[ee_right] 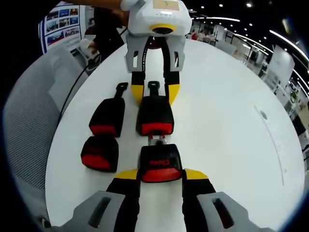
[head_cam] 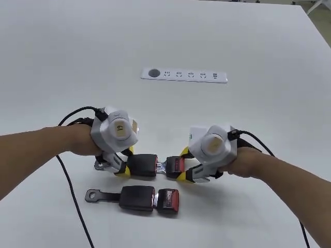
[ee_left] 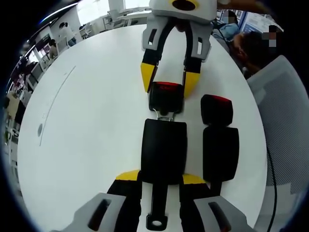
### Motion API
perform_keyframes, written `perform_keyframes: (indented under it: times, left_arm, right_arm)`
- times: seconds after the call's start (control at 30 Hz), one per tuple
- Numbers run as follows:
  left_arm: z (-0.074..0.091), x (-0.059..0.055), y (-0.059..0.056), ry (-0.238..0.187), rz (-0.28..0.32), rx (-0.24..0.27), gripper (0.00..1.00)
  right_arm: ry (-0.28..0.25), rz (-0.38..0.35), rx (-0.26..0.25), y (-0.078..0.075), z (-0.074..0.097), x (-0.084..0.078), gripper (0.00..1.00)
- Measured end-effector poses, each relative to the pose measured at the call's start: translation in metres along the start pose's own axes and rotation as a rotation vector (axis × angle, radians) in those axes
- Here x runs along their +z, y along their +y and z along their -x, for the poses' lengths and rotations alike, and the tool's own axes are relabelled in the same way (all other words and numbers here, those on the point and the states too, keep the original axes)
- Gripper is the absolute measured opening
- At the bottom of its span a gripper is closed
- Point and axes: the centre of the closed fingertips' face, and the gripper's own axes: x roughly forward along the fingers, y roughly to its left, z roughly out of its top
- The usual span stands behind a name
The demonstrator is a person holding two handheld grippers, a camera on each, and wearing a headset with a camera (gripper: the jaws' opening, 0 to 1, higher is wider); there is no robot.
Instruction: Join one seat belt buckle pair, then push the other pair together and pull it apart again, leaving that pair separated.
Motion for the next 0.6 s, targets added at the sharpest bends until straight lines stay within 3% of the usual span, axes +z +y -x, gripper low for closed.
perform_keyframes:
  times: [0.6]
  left_arm:
    - [0.0007,0.0008,-0.0003,-0.008,0.019,-0.003,0.29]
  right_arm:
    - [0.002,-0.041,-0.013,0.0008,-0.0022,0.0028,0.29]
